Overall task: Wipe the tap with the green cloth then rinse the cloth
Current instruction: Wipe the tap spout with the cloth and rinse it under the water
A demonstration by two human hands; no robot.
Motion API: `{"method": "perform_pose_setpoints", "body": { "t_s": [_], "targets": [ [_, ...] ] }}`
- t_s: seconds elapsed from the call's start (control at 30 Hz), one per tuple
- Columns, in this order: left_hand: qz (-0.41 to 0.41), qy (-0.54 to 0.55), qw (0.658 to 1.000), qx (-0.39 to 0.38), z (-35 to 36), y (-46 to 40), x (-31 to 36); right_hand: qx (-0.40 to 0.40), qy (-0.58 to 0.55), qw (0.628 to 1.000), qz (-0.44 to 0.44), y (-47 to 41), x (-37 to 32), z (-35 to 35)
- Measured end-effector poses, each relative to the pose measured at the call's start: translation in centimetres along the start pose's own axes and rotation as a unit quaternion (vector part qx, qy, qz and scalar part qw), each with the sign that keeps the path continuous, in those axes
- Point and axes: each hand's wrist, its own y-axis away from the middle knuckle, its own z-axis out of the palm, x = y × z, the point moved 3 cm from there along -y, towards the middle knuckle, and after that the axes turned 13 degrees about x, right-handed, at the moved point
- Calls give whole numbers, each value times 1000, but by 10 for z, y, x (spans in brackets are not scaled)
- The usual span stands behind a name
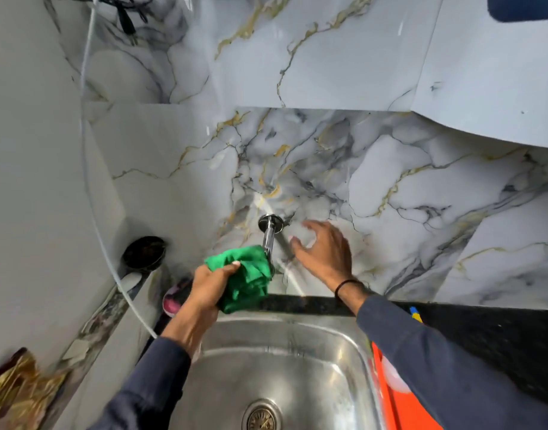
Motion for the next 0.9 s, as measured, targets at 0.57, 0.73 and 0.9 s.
{"method": "perform_pose_setpoints", "body": {
  "t_s": [0.57, 0.73, 0.9],
  "targets": [
    [360, -614, 696, 96, 175, -33, 14, 286, 249, 809, -449, -193, -5, 50],
    [202, -371, 905, 54, 147, -70, 32, 344, 201, 792, -463, -201, 2, 64],
    [-259, 56, 959, -103, 131, -104, 12, 365, 174, 789, -463, -205, 3, 71]
  ]
}}
